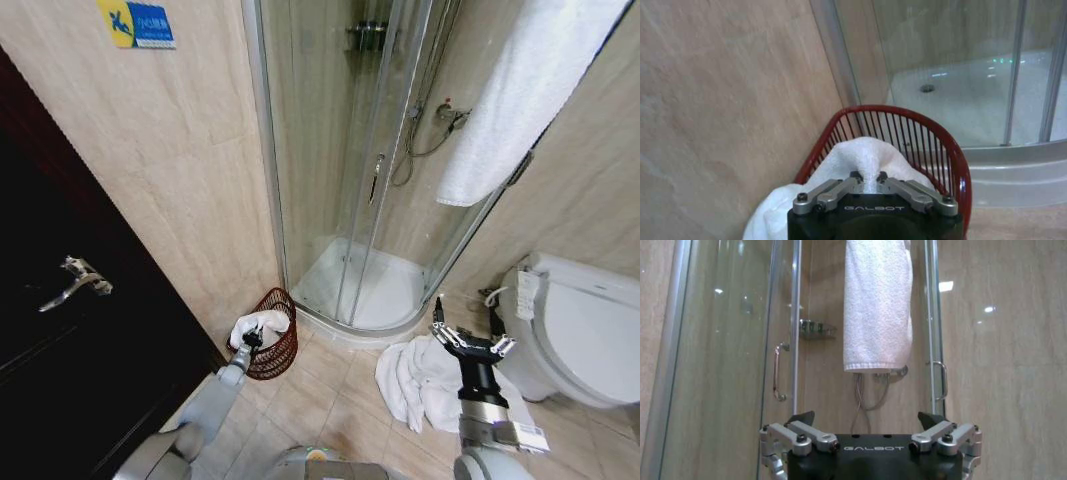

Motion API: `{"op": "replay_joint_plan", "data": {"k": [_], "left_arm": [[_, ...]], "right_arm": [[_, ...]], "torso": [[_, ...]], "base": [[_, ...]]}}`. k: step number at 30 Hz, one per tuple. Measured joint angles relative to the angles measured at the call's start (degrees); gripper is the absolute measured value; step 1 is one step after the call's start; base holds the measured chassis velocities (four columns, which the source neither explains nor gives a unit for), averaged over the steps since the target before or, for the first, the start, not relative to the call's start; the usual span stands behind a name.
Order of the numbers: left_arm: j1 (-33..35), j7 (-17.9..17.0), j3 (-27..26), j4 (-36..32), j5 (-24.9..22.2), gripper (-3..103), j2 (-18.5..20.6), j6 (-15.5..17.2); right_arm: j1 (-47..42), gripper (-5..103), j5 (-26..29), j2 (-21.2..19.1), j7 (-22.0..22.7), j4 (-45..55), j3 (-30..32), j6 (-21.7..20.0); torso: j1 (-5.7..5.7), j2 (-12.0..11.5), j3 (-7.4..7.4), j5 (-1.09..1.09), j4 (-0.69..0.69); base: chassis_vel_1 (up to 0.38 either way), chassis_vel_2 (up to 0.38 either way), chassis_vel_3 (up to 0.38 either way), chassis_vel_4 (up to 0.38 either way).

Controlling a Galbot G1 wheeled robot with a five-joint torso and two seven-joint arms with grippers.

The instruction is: Discard the used towel into the hamper.

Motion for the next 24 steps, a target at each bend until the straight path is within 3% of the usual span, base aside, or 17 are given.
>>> {"op": "replay_joint_plan", "data": {"k": [8, 24], "left_arm": [[-1.39, 1.42, 2.26, 1.11, -4.50, 5, -2.22, 3.96], [-3.68, 0.33, -0.79, 4.15, -3.97, 5, -6.50, 6.47]], "right_arm": [[-0.59, 100, -0.71, 0.54, -0.02, 0.56, -0.02, 0.21], [-0.76, 100, -0.18, 0.28, -0.05, -0.25, 0.22, 1.00]], "torso": [[0.00, 0.00, 0.00, 0.00, -0.01], [0.00, 0.00, 0.00, 0.00, 0.00]], "base": [[0.000, 0.000, 0.000, 0.000], [0.000, 0.000, 0.000, 0.000]]}}
